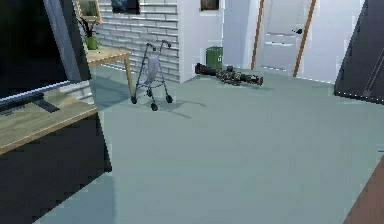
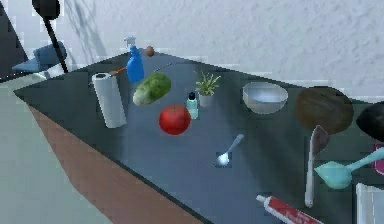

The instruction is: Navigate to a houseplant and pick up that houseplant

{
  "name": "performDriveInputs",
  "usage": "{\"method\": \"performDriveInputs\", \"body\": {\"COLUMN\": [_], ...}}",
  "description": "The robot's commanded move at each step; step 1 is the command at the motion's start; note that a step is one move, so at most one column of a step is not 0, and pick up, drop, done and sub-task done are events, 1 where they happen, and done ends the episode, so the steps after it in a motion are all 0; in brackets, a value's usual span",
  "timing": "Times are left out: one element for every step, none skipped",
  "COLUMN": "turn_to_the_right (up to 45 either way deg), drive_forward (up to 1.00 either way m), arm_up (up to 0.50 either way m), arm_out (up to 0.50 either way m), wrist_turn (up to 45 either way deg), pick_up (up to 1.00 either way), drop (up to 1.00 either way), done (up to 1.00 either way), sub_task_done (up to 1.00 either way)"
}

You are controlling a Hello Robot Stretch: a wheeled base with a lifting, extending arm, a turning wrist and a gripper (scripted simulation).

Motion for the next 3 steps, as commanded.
{"method": "performDriveInputs", "body": {"turn_to_the_right": [0.0, 0.0, 0.0], "drive_forward": [0.0, 0.0, 0.0], "arm_up": [0.38, 0.0, 0.0], "arm_out": [0.0, 0.5, 0.0], "wrist_turn": [0.0, 0.0, 45.0], "pick_up": [0.0, 0.0, 0.0], "drop": [0.0, 0.0, 0.0], "done": [0.0, 0.0, 0.0], "sub_task_done": [0.0, 0.0, 0.0]}}
